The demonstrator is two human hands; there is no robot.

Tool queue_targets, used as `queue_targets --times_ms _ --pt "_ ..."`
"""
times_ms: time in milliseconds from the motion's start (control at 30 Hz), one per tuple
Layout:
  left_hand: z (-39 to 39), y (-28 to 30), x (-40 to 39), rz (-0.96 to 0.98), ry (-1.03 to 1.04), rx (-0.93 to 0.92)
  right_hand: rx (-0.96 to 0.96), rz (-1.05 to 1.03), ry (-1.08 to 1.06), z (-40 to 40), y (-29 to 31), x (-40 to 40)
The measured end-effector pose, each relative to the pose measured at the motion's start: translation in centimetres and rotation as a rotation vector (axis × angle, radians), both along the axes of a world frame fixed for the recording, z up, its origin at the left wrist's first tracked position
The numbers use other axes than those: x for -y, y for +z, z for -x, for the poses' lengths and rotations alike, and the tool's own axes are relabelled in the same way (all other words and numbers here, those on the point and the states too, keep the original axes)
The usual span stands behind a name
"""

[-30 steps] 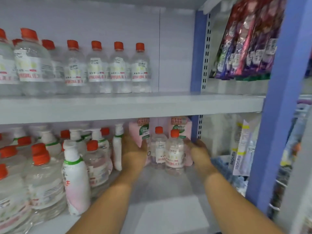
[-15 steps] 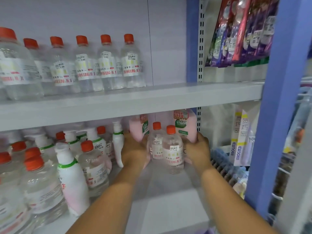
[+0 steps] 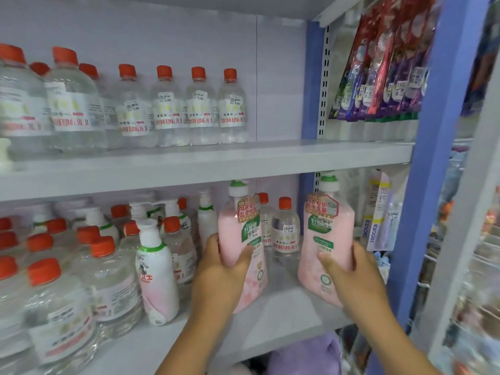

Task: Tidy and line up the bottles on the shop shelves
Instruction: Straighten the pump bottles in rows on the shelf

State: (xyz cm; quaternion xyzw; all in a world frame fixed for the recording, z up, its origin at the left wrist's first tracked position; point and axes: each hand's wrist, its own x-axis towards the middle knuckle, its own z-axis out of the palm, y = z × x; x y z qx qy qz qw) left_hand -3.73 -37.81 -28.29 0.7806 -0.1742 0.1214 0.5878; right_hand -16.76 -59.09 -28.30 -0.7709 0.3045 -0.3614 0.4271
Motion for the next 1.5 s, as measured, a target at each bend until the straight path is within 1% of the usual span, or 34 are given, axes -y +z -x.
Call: queue_targets --times_ms 133,300,400,467,567,667,767,867,967,1067,1167,1333,1500 --pt "1.3 -0.6 -1.2 0.102 -0.094 -0.055 0.071 -0.103 0.134 2.1 0.6 -2.2" --pt "2.5 0.6 -2.1 0.049 -0.144 -0.078 0.103 -0.076 0.217 2.4 2.5 -5.2" --pt "5.0 0.6 -4.4 0.13 -0.155 -0.108 0.15 -0.096 0.284 3.9 2.1 -6.5" --pt "7.4 0.4 -6.4 0.173 -0.145 -0.12 0.189 -0.115 0.366 5.1 1.8 -7.2" --pt "11.4 0.0 -9.9 0.237 -0.072 -0.152 0.209 -0.173 0.518 6.4 1.5 -8.2" --pt "15.3 -1.2 -14.2 0.268 0.079 -0.189 0.187 -0.211 0.653 7.0 0.8 -10.1" --pt "18.7 -2.4 -19.1 0.246 0.247 -0.221 0.18 -0.288 0.787 7.1 -1.0 -13.7" --pt "22.0 -3.0 -24.4 0.211 0.384 -0.208 0.127 -0.324 0.925 7.4 -2.6 -19.4" --pt "24.8 -3.3 -30.3 0.238 0.513 -0.194 0.079 -0.371 1.044 7.6 -3.1 -25.6" --pt "27.3 -3.6 -36.5 0.27 0.579 -0.182 0.052 -0.366 1.158 7.7 -2.4 -32.7" --pt "29.2 -3.6 -43.7 0.288 0.643 -0.137 0.073 -0.374 1.246 7.5 -1.6 -40.8" --pt "31.4 -2.9 -57.3 0.323 0.709 -0.123 0.096 -0.439 1.312 6.8 -1.2 -55.3" --pt "31.6 -1.5 -69.1 0.326 0.712 -0.089 0.114 -0.428 1.349 5.6 -0.6 -67.6"
